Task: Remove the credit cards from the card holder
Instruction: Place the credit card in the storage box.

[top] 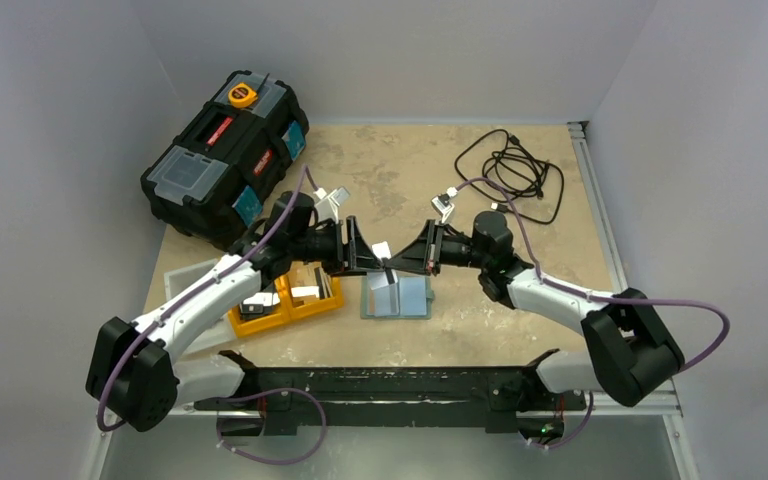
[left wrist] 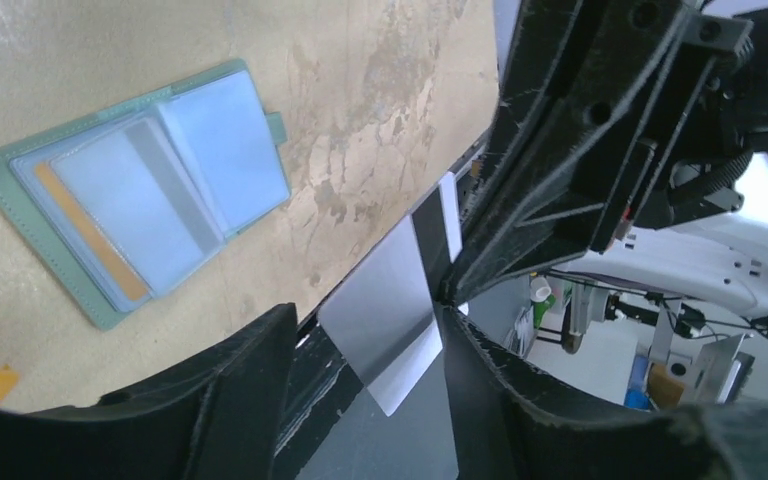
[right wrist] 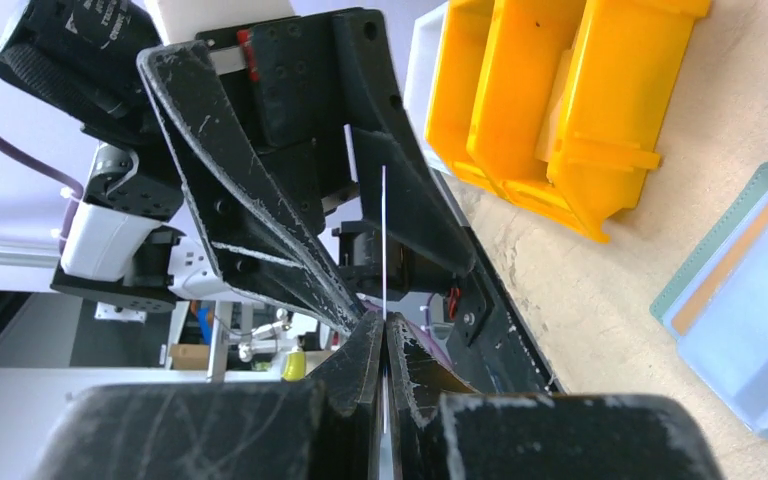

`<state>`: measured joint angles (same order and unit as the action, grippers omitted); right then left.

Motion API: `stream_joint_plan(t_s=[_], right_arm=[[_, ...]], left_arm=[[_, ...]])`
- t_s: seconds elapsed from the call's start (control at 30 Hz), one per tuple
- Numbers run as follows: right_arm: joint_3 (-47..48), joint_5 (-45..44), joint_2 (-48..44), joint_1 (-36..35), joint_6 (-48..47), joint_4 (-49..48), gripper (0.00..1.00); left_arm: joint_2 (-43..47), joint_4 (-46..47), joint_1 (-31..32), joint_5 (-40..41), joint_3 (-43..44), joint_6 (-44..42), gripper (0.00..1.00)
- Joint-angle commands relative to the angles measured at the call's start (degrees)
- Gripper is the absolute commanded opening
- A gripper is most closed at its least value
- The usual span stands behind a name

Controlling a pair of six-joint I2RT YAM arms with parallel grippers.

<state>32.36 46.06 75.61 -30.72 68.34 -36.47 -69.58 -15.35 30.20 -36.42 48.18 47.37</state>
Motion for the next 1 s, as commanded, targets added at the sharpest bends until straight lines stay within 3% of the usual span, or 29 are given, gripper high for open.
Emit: stream_joint_plan(t_s=[0.0,0.23,0.43,0.53,0.6,0.77,0.83,0.97], right_arm=[[1.91,0.75,1.75,-0.96,3.77,-7.08,0.00],[1.81,-0.01,2.04,-1.54,2.06,-5.49,0.03],[4.28,-6.45,-0.81,-1.55,-7.85,9.81,0.48],[6.80,-10.73,-2.05,-1.58,-13.53,20.31,0.68],[7.78,-12.16,-2.35,-1.55,-15.93,23.80,0.79],[10.66,-16.15,-2.30,-1.58,-21.48,30.72,0.91],[11.49,-16.40,-2.06,-1.59,-22.68,32.23,0.92],[12.38,-17.52,-1.60,-1.58,-24.85,34.45,0.94]], left_arm=[[2.09,6.97,-0.89,-4.27,-1.66,2.45,0.47],[2.23,8.20,-1.00,-5.01,-2.59,2.90,0.00],[4.03,0.05,-0.93,1.49,-1.41,0.29,0.00],[6.55,-11.39,-1.08,12.22,1.33,-3.01,0.00],[7.67,-21.00,-1.11,23.66,4.21,-4.97,0.00],[6.84,-44.34,-2.19,53.45,11.45,-5.62,0.00],[5.90,-50.90,-4.19,60.80,12.68,-4.81,0.00],[4.28,-55.29,-10.46,70.78,12.08,-5.05,0.00]])
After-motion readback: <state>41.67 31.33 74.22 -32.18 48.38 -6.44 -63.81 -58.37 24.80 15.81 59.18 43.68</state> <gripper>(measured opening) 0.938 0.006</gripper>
